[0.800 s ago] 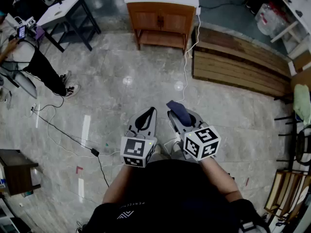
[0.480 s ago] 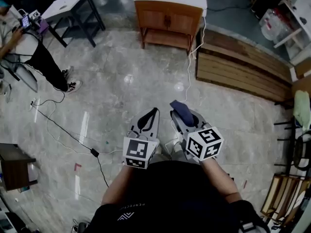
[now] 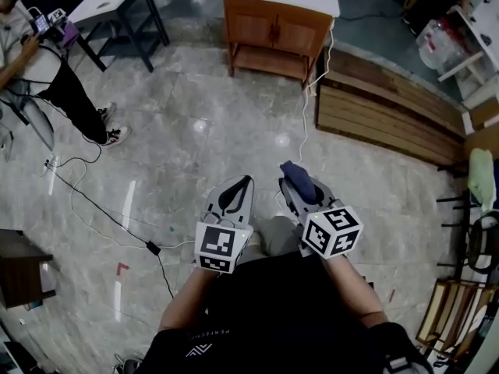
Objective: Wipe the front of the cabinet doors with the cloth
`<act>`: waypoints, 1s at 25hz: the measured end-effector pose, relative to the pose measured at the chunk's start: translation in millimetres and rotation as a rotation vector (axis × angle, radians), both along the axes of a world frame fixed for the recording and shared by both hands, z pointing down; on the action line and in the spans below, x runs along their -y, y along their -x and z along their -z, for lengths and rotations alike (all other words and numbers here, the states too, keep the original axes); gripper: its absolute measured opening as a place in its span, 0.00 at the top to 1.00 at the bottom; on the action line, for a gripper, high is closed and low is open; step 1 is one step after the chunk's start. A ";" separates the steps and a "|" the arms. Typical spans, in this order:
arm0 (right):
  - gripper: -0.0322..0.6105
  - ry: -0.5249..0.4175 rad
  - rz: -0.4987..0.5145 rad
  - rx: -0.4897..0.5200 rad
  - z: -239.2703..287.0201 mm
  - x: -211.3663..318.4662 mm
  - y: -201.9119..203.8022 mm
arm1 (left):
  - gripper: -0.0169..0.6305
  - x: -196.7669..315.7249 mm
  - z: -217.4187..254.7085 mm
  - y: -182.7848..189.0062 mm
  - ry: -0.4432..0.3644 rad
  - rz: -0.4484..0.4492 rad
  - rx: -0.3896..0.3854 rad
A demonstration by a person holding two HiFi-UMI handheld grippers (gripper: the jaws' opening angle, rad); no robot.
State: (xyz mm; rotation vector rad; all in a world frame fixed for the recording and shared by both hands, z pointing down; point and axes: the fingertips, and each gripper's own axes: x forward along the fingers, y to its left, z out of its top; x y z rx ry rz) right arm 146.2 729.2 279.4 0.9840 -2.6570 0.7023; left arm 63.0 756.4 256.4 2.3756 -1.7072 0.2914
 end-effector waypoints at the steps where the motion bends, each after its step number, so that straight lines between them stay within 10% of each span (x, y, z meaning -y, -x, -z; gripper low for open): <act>1: 0.79 0.007 -0.004 0.002 -1.4 2.8 -0.8 | 0.96 0.2 -1.5 -0.5 0.002 0.002 -0.006; 25: 0.79 0.002 0.122 0.017 -8.6 212.7 46.9 | 0.96 215.2 3.2 38.1 0.015 0.118 -0.031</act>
